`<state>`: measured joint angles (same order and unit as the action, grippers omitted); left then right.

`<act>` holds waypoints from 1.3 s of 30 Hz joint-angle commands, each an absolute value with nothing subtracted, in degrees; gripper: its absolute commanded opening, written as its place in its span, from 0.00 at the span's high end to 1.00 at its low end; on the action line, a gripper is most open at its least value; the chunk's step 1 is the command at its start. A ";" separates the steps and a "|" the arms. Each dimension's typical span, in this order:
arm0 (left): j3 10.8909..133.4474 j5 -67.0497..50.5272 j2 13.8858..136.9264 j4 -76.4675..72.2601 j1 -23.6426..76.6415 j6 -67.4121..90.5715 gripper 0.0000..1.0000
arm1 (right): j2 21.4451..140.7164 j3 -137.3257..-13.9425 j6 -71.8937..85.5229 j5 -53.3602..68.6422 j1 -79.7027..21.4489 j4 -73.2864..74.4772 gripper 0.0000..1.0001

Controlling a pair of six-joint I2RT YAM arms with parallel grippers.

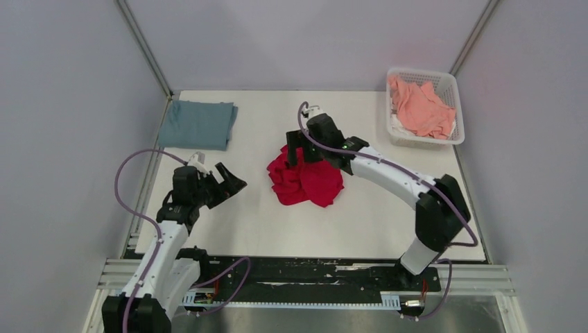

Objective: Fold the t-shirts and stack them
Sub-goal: Move the tshirt to the center of the board, then flatten out the tshirt

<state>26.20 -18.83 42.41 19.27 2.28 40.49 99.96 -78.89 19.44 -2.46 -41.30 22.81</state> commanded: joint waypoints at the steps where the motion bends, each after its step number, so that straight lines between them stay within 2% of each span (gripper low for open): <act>1: 25.87 -22.83 49.65 8.63 7.32 42.60 0.00 | 82.74 -69.22 20.20 -12.75 -41.01 18.67 0.00; 4: 27.90 -22.86 58.67 3.88 12.28 42.87 0.00 | 71.63 -59.48 24.15 -18.87 -40.10 17.18 0.00; 7: 30.25 -21.45 66.43 -1.00 17.31 42.50 0.00 | 64.93 -49.95 26.76 -18.08 -35.52 15.20 0.00; 12: 37.15 -19.86 80.71 -3.45 22.02 42.86 0.01 | 60.51 -43.29 29.49 -10.27 -27.13 14.14 0.00; 16: 40.88 -18.44 87.77 -6.34 24.78 45.62 0.08 | 60.59 -42.50 28.83 -11.69 -26.61 13.88 0.00; 20: 42.29 -11.88 91.46 -6.73 26.54 48.26 0.23 | 61.69 -42.78 29.05 -12.87 -26.50 13.85 0.00; 23: 41.63 -7.77 91.99 -6.62 26.60 49.53 0.39 | 62.99 -43.10 29.15 -13.22 -26.51 13.76 0.00; 24: 41.51 -7.05 91.92 -6.44 26.60 49.59 0.51 | 63.57 -43.17 29.18 -13.08 -26.50 13.53 0.00; 25: 41.43 -5.89 91.69 -6.30 26.57 49.66 0.57 | 64.26 -43.36 29.18 -12.81 -26.52 13.19 0.00; 26: 41.50 -5.54 91.55 -5.77 26.55 49.57 0.73 | 65.29 -43.56 29.18 -12.49 -26.54 12.91 0.00; 27: 41.82 -4.77 91.29 -5.35 26.55 49.24 0.82 | 66.44 -44.06 29.11 -12.26 -26.48 12.66 0.00; 28: 42.00 -4.05 91.17 -4.41 26.61 48.70 0.96 | 67.77 -44.80 29.07 -12.11 -26.47 12.39 0.00; 30: 42.34 -2.96 90.42 -3.17 26.60 47.51 1.00 | 70.93 -46.76 28.09 -11.60 -26.46 11.61 0.01; 35: 41.45 -0.24 87.59 -0.56 26.55 44.84 1.00 | 81.70 -54.07 27.95 -3.87 -24.58 10.78 0.04; 39: 41.45 -0.97 87.37 -0.28 26.55 43.11 1.00 | 92.37 -62.03 28.26 4.71 -23.83 10.88 0.14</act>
<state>41.08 -3.27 89.32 -0.99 26.44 46.09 84.99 -54.30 27.94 -5.04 -24.64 13.96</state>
